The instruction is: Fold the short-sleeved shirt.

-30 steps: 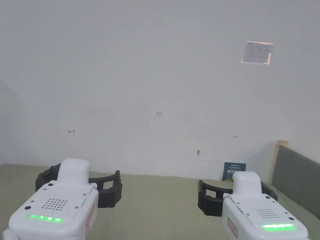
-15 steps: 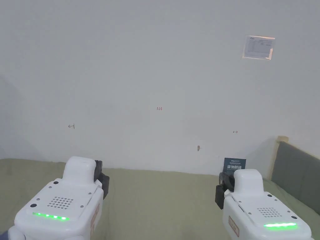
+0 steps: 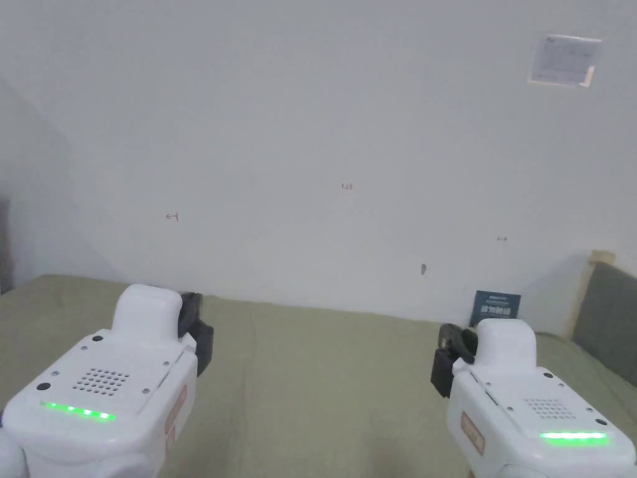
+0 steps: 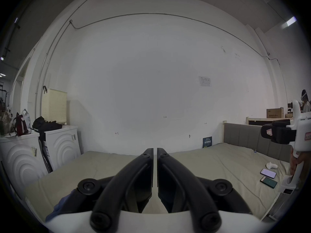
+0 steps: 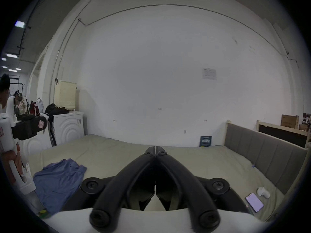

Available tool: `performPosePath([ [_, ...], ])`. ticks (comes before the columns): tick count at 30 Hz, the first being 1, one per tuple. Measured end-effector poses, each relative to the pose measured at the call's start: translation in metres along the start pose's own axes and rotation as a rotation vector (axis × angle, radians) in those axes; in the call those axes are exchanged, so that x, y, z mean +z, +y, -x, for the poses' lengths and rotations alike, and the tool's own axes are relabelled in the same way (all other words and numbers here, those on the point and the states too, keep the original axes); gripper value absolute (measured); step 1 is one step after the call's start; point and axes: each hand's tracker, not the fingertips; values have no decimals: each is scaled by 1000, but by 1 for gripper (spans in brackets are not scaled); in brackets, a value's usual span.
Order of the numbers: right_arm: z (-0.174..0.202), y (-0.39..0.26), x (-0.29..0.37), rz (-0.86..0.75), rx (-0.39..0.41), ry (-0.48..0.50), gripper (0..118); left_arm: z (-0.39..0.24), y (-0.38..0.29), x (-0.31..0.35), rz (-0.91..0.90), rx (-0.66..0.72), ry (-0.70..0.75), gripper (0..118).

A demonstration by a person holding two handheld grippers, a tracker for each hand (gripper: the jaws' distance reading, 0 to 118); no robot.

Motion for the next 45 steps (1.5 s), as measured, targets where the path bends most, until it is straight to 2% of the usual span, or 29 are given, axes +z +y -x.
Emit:
performPosePath([
  [2, 21, -5, -9, 10, 12, 13, 0, 19, -3, 12, 0, -18, 43, 5],
  [7, 87, -27, -32, 58, -25, 190, 0, 87, -12, 53, 14, -39, 221, 5],
  [9, 116, -37, -40, 66, -21, 214, 0, 111, -17, 67, 34, -58, 291, 5],
  [11, 144, -47, -49, 96, -66, 303, 0, 134, -24, 80, 59, -70, 350, 5],
  [15, 192, -66, -54, 138, -67, 417, 0, 172, -43, 93, 126, -40, 378, 5],
  [17, 207, -75, -56, 140, -58, 419, 0, 180, -55, 92, 150, -36, 414, 5],
  [21, 223, -95, -66, 179, -29, 452, 0, 207, -87, 65, 232, 59, 419, 8],
  [26, 226, -123, -79, 224, 13, 475, 0, 242, -146, -17, 627, 59, 323, 8],
  [27, 226, -132, -82, 236, 14, 479, 0, 250, -167, -40, 755, 207, 277, 8],
  [29, 226, -149, -89, 274, 33, 479, 0, 262, -201, -70, 884, 340, 182, 8],
  [30, 227, -158, -91, 296, 47, 474, 0, 264, -218, -83, 943, 361, 169, 7],
  [33, 224, -180, -101, 333, 57, 463, 0, 261, -258, -110, 1070, 283, 165, 7],
  [36, 222, -195, -107, 357, 70, 461, 0, 263, -280, -125, 1085, 335, 146, 8],
  [37, 222, -199, -110, 365, 77, 458, 0, 266, -283, -126, 1063, 341, 169, 25],
  [39, 221, -205, -111, 374, 82, 454, 0, 272, -286, -130, 1041, 412, 188, 118],
  [41, 219, -209, -112, 382, 77, 451, 0, 276, -290, -136, 1011, 351, 152, 117],
  [42, 219, -211, -111, 386, 74, 451, 0, 276, -296, -143, 1028, 391, 182, 118],
  [44, 219, -216, -110, 398, 66, 453, 0, 274, -307, -154, 1063, 379, 196, 118],
  [45, 220, -218, -109, 402, 69, 454, 0, 267, -291, -147, 1064, 374, 188, 118],
])
